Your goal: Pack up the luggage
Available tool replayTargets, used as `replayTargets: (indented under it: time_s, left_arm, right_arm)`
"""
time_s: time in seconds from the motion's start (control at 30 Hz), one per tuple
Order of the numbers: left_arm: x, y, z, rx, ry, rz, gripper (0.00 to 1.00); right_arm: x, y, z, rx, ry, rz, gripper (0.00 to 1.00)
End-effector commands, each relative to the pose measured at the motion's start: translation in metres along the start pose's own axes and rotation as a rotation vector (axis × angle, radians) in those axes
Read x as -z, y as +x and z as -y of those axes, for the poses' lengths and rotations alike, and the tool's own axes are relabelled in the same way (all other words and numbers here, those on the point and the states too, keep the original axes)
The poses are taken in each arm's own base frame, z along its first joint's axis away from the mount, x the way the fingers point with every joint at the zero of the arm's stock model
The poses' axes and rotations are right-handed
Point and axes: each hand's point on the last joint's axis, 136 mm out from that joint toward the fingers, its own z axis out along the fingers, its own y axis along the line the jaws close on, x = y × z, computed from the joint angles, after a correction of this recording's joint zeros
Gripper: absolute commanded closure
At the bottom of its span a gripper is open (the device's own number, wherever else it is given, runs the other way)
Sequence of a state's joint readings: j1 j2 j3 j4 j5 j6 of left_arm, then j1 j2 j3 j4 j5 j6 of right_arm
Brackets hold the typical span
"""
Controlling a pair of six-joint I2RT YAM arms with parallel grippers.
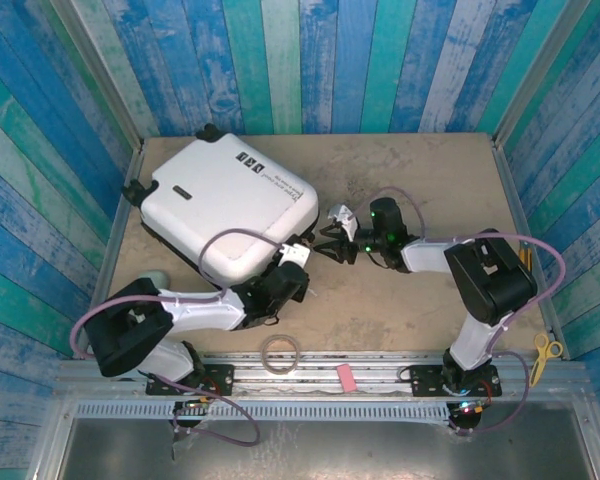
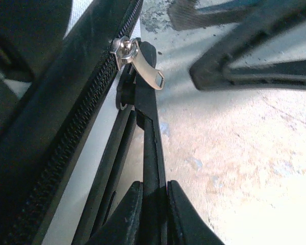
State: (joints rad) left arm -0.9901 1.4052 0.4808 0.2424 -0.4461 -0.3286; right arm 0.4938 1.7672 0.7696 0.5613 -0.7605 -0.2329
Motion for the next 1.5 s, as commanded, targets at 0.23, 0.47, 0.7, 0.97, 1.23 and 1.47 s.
replayTargets:
  time_s: [0.23, 0.47, 0.7, 0.97, 1.23, 1.47]
  left_arm:
    - [0.006, 0.082, -0.014, 0.022, -0.013, -0.254, 1.0]
    - [0.007, 0.08, -0.015, 0.025, -0.013, -0.243, 1.0]
    - [0.005, 0.08, -0.016, 0.019, -0.024, -0.247, 1.0]
    - [0.004, 0.078, -0.015, 0.014, -0.024, -0.24, 1.0]
    - [0.003, 0.077, -0.016, 0.013, -0.03, -0.238, 1.0]
    - [0.003, 0.077, -0.016, 0.013, -0.033, -0.237, 1.0]
  right_arm:
    - [-0.024, -0.008, -0.011, 0.05, -0.044, -0.018, 0.47]
    - [-0.029, 0.001, -0.017, 0.023, -0.065, -0.033, 0.49]
    - [-0.032, 0.002, -0.03, 0.026, -0.106, -0.034, 0.52]
    - [-0.029, 0.003, -0.03, 0.016, -0.077, -0.017, 0.52]
    - [-0.037, 0.003, -0.048, 0.037, -0.1, -0.021, 0.55]
    - [-0.035, 0.005, -0.05, 0.05, -0.051, -0.01, 0.59]
